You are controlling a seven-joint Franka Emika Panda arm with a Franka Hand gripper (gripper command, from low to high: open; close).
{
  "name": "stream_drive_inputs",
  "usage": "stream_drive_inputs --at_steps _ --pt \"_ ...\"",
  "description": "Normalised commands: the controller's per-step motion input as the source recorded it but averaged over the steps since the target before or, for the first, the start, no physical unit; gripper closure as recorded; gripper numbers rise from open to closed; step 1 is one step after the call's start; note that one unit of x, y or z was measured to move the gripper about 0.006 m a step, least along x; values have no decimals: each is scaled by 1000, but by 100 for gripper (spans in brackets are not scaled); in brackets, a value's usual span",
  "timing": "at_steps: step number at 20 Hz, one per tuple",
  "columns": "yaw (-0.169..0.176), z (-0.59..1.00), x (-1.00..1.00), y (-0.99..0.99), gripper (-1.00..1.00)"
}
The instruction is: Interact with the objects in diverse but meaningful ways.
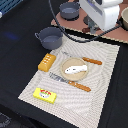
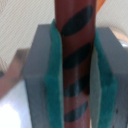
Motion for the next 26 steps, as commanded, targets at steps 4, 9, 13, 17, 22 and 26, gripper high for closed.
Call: stream_drive_inputs --at_steps 4,9,13,17,22,26 --pt "6 185 -483 -63 100" --pt "57 35 -652 143 100" --pt "51 304 -753 249 100" --pt "44 182 -951 199 100" --pt "14 -53 -976 43 100" --pt "0 -191 -998 -22 100"
